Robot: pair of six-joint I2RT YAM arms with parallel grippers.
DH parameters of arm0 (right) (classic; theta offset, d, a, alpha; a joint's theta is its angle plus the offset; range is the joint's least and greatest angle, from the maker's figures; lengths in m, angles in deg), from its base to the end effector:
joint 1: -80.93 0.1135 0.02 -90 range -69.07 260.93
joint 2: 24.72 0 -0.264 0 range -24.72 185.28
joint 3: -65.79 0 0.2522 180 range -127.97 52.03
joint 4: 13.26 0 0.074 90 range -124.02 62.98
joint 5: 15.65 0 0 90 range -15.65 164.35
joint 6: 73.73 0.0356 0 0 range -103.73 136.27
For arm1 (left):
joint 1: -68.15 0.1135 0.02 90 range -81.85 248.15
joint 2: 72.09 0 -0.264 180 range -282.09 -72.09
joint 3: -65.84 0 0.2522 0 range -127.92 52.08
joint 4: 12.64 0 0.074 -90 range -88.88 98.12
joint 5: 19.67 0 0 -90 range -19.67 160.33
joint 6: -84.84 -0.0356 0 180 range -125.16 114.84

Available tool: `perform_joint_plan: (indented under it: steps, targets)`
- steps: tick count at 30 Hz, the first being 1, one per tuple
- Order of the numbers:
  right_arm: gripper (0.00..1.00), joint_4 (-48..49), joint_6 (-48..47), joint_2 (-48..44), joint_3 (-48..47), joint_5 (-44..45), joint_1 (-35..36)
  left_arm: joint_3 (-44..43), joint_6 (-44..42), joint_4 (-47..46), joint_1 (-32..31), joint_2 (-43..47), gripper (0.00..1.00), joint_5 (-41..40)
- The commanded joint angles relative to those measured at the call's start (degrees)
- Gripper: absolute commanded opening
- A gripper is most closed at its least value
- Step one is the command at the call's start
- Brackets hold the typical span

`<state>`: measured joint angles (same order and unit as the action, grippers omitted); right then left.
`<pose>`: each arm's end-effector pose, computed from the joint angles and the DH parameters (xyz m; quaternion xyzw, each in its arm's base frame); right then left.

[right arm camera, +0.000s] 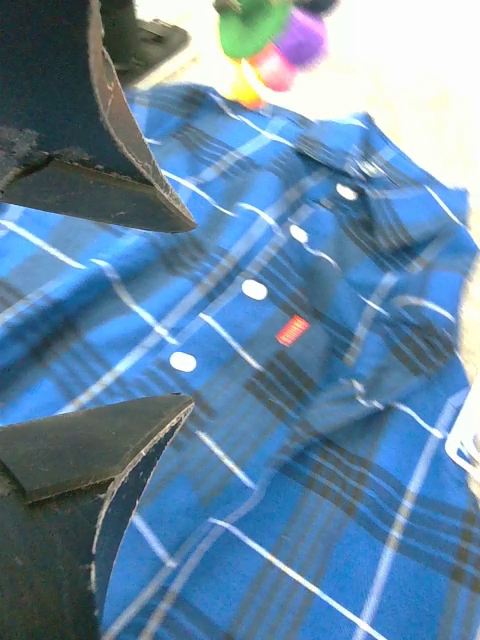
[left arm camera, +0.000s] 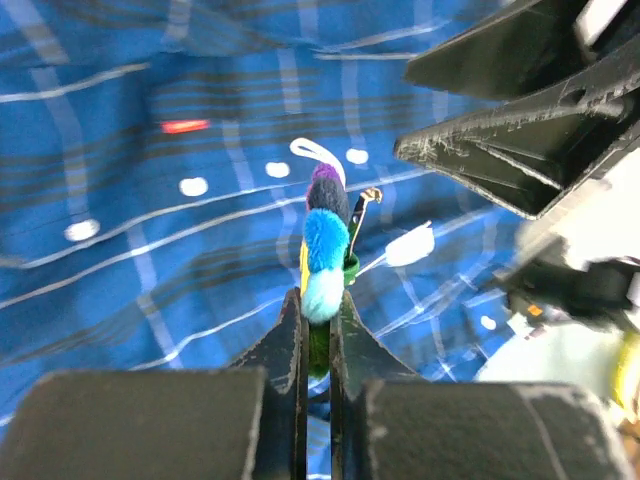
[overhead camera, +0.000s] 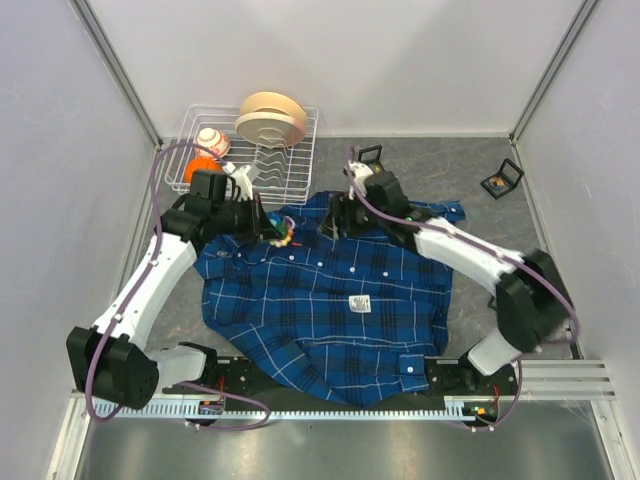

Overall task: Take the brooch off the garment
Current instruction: Remove the brooch from the flattened clothing, then pass from the left arm to the right

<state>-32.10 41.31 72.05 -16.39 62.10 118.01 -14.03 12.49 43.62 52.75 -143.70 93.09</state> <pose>0.3034 0.2387 0.2522 -0.1421 0.8654 0.3236 0.3551 0.2449 -0.0817 0.3209 0.0527 0.9164 -0.2765 0.2844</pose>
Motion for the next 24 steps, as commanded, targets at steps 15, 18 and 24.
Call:
perform_joint_plan:
  steps: [15,18,24]
  targets:
    - [0.80,45.4,14.1,-30.9,34.7,-27.9,4.7,32.9,34.1,-68.6,-2.1,17.9,0.02,45.5]
    - [0.80,50.5,17.0,-28.6,34.4,-27.1,6.1,34.9,37.5,-74.8,-2.4,18.1,0.02,46.6]
    - [0.78,62.0,23.1,-25.9,34.6,-29.1,6.4,36.0,40.0,-78.0,-2.5,16.8,0.02,47.7]
